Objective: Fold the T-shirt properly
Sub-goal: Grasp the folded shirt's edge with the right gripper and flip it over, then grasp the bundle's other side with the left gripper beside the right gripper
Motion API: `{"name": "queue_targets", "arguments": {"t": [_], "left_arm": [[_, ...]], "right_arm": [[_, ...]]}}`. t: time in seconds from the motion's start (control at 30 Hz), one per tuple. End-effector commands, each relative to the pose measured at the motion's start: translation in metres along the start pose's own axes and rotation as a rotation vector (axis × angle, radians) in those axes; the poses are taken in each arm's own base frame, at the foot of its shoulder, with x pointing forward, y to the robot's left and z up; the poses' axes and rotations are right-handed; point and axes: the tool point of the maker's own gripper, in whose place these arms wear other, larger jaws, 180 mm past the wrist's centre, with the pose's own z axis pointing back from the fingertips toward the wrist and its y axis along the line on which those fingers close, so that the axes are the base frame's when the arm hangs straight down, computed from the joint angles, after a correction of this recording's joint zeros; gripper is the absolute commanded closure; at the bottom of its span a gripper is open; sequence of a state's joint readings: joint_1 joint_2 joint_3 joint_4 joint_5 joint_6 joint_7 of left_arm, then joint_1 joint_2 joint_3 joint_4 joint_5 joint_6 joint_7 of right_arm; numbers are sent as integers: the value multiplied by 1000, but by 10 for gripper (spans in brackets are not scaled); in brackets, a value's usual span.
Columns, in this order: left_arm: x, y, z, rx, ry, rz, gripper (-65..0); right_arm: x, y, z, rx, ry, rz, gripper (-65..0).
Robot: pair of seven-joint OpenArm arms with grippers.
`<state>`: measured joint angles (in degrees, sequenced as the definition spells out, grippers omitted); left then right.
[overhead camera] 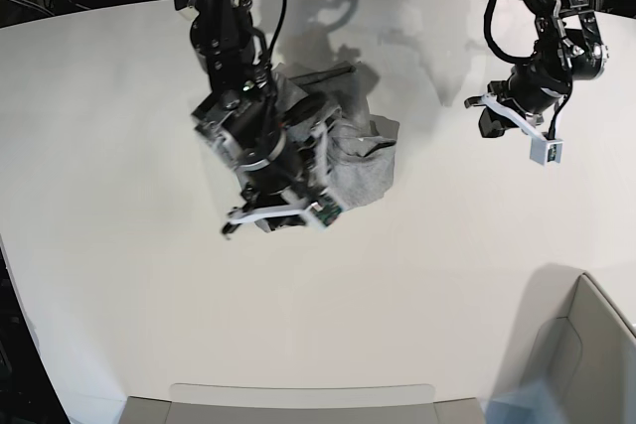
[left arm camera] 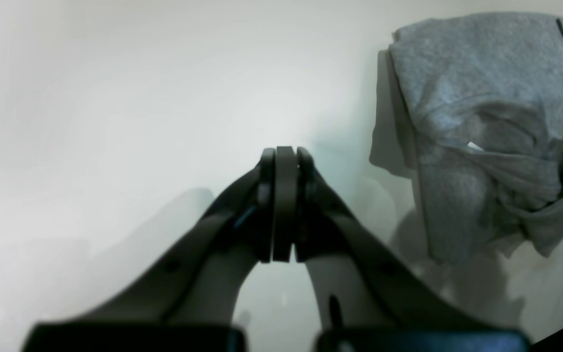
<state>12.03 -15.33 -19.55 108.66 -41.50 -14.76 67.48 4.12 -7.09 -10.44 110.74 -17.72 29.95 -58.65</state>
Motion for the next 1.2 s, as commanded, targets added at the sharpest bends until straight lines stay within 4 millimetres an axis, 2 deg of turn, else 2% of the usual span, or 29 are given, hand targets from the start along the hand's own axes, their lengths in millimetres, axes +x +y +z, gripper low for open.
{"name": "queue_targets", "arguments": {"t": [0.0,0.07,0.13,0.23,0.33,0.43,0.6,0.67,0.73,0.8,0.87,0.93,1.0,1.1,1.17], "left_arm": [[14,-4,3,-13,-44,-17,0],[15,-4,3,-13,-46,-17,0],[15,-5,3,-15,-47,-16,0],[14,-7,2,-21,-47,-7,0],[12,-9,1,-27,-47,2,0],[12,-10,1,-27,-47,3,0],[14,-7,2,-20,-58,7,0],[13,-5,2,-16,-57,7,0],[13,-5,2,-15,-56,7,0],[11,-5,2,-14,-53,7,0],[11,-5,2,-14,-53,7,0],[11,-6,2,-17,-53,9,0],[12,-7,2,-20,-54,10,0],[14,-11,2,-32,-59,5,0],[17,-18,4,-55,-69,-2,0]], "right_arm": [[-4,-17,1,-34,1,-9,-95],[-31,-29,-6,-50,72,-25,0],[-55,-29,-11,-39,136,-15,0],[-80,-11,-16,11,202,-18,0],[-88,19,-17,77,221,6,0],[-82,68,-13,184,203,76,0],[-52,140,-1,343,116,218,0],[-39,155,3,373,74,254,0],[-25,159,4,378,39,289,0],[-9,155,5,363,-1,297,0],[4,139,1,322,-23,275,0],[12,113,-5,264,-30,250,0],[14,76,-12,185,-25,211,0],[13,32,-20,98,-4,179,0],[6,11,-28,63,28,162,0]]}}
